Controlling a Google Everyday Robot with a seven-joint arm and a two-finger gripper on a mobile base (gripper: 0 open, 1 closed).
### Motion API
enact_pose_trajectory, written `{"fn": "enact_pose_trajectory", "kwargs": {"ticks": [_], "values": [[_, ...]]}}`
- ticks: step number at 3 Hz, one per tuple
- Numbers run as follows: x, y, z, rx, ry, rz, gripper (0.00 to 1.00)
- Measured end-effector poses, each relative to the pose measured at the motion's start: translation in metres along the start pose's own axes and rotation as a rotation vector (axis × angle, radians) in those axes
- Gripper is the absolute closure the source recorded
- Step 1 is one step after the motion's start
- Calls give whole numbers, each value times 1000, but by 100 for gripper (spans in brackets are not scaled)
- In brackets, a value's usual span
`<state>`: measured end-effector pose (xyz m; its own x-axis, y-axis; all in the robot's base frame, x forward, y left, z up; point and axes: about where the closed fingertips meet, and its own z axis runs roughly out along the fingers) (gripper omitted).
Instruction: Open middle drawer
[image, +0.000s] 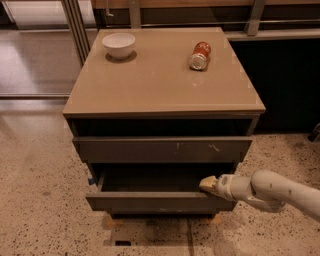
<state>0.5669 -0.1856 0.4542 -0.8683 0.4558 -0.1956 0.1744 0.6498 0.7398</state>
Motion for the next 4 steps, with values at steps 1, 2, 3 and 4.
{"fn": "enact_pose_trajectory", "kwargs": {"ticks": [1,2,3,4], "values": [[0,0,0,0,0,0,100],[-4,-2,6,21,17,17,100],[-5,-11,10,40,55,59,100],[1,-17,10,28,85,91,100]]}}
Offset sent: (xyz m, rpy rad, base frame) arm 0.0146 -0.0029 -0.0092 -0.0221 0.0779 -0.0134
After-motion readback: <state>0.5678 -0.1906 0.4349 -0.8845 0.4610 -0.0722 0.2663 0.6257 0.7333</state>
